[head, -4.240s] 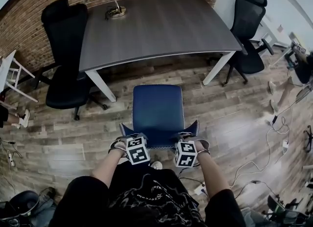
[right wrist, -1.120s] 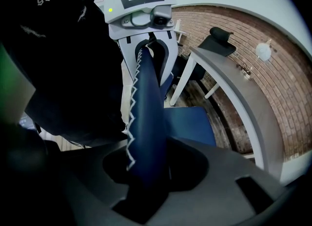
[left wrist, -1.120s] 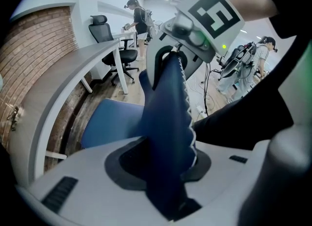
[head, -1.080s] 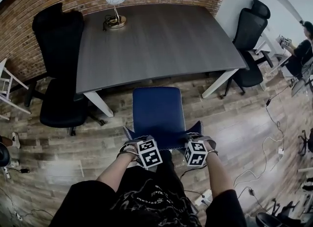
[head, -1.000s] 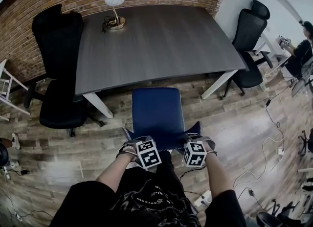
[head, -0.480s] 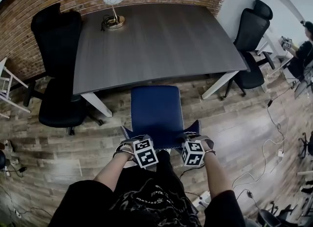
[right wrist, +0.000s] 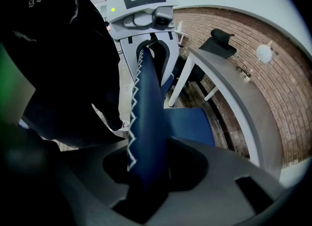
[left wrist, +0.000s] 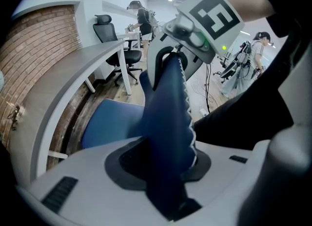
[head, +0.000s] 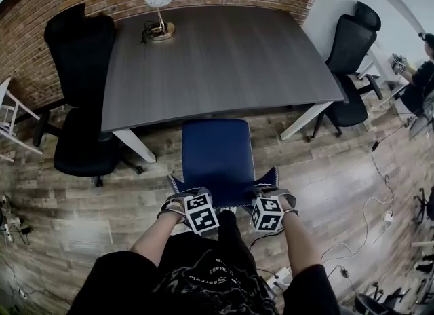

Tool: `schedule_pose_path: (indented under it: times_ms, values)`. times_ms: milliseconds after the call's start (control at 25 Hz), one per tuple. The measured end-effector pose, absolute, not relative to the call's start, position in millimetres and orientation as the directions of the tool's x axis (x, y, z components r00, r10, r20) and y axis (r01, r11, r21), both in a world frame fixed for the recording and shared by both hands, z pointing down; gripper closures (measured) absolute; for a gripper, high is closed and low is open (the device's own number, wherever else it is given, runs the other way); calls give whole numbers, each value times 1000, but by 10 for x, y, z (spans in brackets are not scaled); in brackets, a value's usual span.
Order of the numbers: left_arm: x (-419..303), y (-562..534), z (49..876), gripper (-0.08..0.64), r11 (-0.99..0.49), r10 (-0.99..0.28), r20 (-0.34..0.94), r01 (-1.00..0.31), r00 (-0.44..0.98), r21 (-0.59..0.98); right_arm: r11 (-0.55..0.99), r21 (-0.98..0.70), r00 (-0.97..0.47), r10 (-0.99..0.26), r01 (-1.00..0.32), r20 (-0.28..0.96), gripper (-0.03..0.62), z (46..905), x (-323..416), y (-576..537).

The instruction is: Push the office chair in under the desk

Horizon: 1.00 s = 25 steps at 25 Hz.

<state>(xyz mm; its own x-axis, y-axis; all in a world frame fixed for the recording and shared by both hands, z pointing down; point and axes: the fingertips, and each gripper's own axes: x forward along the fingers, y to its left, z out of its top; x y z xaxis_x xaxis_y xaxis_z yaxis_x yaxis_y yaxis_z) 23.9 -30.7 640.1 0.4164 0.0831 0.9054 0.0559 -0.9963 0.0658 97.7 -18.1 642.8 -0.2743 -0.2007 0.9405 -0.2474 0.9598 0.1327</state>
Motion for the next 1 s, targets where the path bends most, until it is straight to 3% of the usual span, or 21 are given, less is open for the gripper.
schedule_pose_path:
  times_ms: [1000]
  values:
    - [490, -566, 6426, 426, -998, 62, 902, 7, 428, 66, 968, 151, -283, -205, -200, 937, 480, 6452, 1228, -474]
